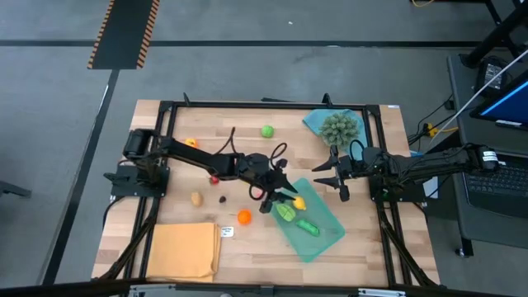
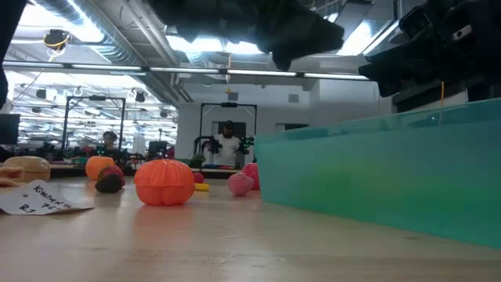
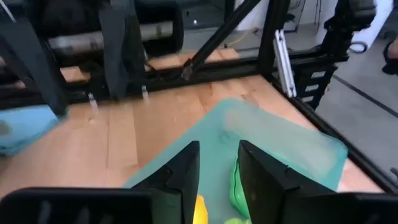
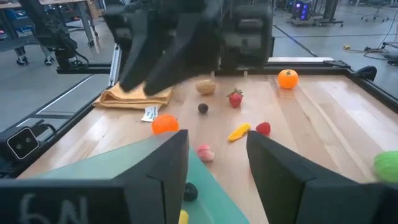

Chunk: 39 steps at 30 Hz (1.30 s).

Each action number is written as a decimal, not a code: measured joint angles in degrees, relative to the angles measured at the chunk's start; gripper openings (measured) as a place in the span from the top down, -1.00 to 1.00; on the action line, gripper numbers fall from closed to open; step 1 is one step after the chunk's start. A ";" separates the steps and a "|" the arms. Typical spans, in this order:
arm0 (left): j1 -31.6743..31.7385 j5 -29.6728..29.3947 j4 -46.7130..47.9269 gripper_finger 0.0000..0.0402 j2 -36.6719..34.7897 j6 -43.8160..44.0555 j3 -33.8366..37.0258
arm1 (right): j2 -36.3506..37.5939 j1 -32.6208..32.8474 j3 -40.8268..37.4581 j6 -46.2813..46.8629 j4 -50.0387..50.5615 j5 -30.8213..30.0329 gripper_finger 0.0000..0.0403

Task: Pick and placing Produce into tupperware
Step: Put the right strawberry into the green bin

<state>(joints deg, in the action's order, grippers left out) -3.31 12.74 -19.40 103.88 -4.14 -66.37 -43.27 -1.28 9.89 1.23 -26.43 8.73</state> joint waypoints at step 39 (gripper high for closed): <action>10.51 -0.12 -20.78 0.95 -39.65 0.06 44.50 | -0.11 0.09 0.00 3.30 -2.32 -3.09 0.18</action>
<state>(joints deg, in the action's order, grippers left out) 7.20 12.61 -40.18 64.23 -4.08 -21.87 -43.38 -1.19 9.89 4.53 -28.76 5.64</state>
